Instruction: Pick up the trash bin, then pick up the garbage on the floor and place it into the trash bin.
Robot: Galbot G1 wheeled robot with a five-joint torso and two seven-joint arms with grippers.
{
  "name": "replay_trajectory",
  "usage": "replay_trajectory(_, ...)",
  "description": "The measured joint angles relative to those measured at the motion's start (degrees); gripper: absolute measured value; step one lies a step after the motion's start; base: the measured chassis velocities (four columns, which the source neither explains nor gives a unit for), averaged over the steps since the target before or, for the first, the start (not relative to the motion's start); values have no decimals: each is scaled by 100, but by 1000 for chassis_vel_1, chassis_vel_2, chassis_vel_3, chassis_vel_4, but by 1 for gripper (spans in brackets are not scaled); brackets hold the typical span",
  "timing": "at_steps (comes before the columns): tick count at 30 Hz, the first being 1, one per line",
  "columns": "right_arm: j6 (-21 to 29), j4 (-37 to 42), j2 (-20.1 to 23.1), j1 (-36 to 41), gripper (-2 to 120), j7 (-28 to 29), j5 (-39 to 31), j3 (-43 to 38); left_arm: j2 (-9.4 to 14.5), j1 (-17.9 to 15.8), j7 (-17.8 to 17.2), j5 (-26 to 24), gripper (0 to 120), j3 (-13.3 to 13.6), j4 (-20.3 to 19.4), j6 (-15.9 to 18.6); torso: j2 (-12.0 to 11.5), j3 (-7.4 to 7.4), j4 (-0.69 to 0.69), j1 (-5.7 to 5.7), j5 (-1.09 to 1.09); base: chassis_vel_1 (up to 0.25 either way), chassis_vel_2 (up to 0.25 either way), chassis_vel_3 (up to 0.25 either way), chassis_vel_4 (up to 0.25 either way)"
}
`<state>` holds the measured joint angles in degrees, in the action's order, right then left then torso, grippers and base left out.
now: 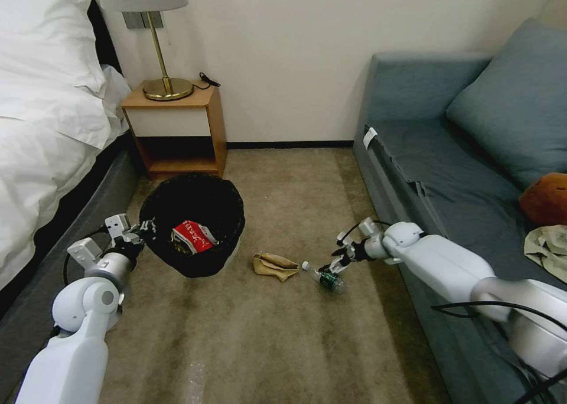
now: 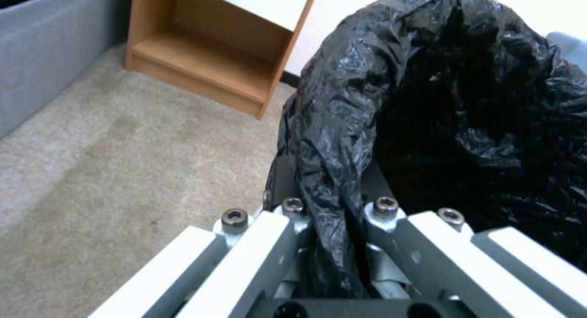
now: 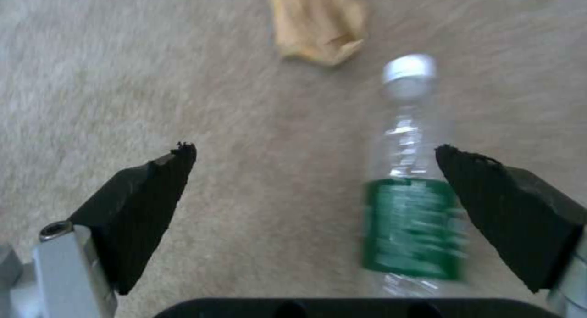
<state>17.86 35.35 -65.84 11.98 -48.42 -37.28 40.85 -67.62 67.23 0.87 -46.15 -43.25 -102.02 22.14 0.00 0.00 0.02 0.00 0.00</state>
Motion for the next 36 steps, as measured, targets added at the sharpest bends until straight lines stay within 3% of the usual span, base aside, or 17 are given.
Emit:
replay_trajectory(6, -406, -1048, -648, 94, 100, -293, 763, -460, 54, 120, 75, -70, 3, -119, 30, -50, 0, -1, -1, 0, 0, 0, 0, 0, 0)
replay_trajectory(16, -694, -1525, -711, -33, 100, -251, 1083, -794, 37, 146, 109, -79, 3, -117, 30, -101, 0, -1, -2, 0, 0, 0, 0, 0, 0)
replay_trajectory(23, -810, -1821, -796, -41, 100, 192, 1579, -1141, 13, 157, 110, -76, 3, -109, -21, -103, 0, -1, -2, 0, 0, 0, 0, 0, 0)
replay_trajectory(26, -882, -2077, -900, 68, 100, 538, 2181, -1585, 17, 177, 110, -73, 3, -130, -28, -105, 0, 0, -3, 0, 0, 0, 0, 0, 0)
replay_trajectory(36, -1018, -2272, -1079, 212, 100, 851, 2494, -1986, 13, 183, 136, -66, 3, -132, 10, -141, 0, -1, -2, 0, 0, 0, 0, 0, 0)
